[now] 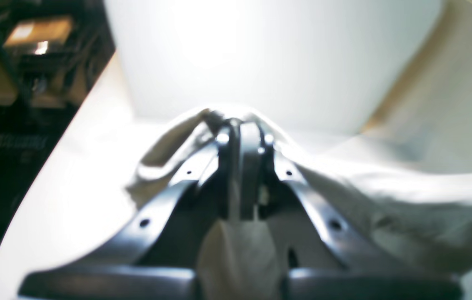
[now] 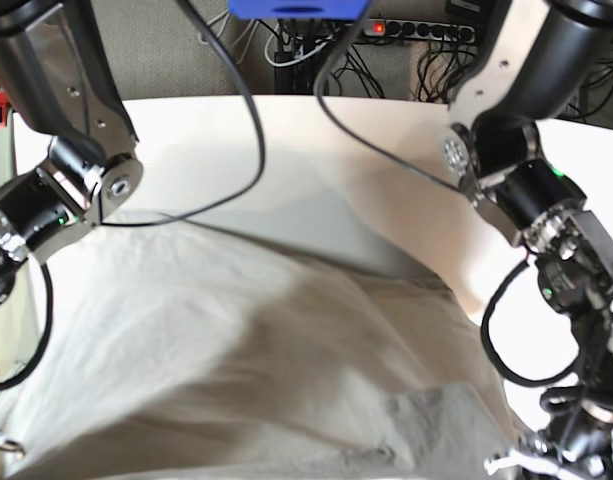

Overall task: Layout the t-shirt on the table in an organized manner, then fold the t-shirt properly
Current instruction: 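Carry the raised shirt with both grippers over the hem and lower it, then release the folded shirt and raise both grippers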

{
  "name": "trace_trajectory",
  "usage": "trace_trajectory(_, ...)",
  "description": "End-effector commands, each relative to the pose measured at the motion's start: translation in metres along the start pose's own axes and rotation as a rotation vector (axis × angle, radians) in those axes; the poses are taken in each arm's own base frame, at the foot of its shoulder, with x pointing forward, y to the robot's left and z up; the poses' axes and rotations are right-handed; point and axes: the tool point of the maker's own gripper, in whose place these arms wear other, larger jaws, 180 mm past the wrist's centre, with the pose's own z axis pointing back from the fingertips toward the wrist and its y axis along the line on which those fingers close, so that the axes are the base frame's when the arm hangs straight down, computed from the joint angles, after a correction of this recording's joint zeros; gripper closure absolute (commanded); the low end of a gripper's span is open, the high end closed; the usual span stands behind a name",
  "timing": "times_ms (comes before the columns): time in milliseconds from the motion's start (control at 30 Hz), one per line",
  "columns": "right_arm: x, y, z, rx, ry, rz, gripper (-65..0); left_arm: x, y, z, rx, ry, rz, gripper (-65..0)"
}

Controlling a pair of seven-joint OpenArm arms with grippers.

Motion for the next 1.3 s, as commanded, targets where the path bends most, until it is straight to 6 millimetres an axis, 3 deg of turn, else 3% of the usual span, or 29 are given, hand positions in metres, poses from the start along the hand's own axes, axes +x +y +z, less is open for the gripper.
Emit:
trace_trajectory(0, 0.023, 0.000, -0.005, 0.016, -0.078, -0.005, 0.0, 0.022, 0.000, -0.003, -0.010, -0.078, 0.009, -0.2)
trace_trajectory(233, -0.025, 0.000, -0.028, 0.063, 0.018, -0.094, 0.0, -0.024, 0.020, -0.042, -0.008, 0.025, 0.089, -0.2)
trace_trajectory(367, -0.048, -0.003, -0.035, 0.079, 0.081, -0.116, 0.0, -0.048, 0.013, -0.065, -0.032, 0.057, 0.098, -0.2)
trace_trajectory(567, -0.105, 0.038, -0.052, 0.214, 0.263, -0.105, 0.0, -0.077, 0.015, -0.088, -0.036, 0.077, 0.112, -0.2)
trace_trajectory(667, -0.119, 0.057, -0.059, 0.269, 0.317, -0.087, 0.0, -0.086, 0.017, -0.094, -0.033, 0.076, 0.129, -0.6)
trace_trajectory(733, -0.126, 0.058, -0.059, 0.278, 0.340, -0.083, 0.0, -0.093, 0.022, -0.096, -0.023, 0.082, 0.139, -5.0)
trace_trajectory(900, -0.126, 0.066, -0.068, 0.305, 0.364, -0.079, -0.1, -0.096, 0.037, -0.108, 0.003, 0.070, 0.170, -28.1)
trace_trajectory(967, -0.131, 0.061, -0.071, 0.305, 0.389, -0.091, -4.3, -0.100, 0.041, -0.115, 0.009, 0.071, 0.195, -35.2)
trace_trajectory(1033, -0.139, 0.061, -0.072, 0.312, 0.422, -0.095, -11.9, -0.096, 0.047, -0.118, 0.018, 0.065, 0.199, -38.2)
trace_trajectory(1133, -0.153, 0.064, -0.068, 0.331, 0.480, -0.062, -26.6, -0.095, 0.057, -0.115, 0.032, 0.085, 0.191, -40.4)
trace_trajectory(1200, -0.173, 0.059, -0.056, 0.334, 0.551, -0.023, -34.4, -0.095, 0.055, -0.111, 0.019, 0.099, 0.198, -40.9)
trace_trajectory(1267, -0.182, 0.058, -0.046, 0.337, 0.584, 0.011, -36.0, -0.103, 0.059, -0.099, 0.012, 0.129, 0.200, -40.8)
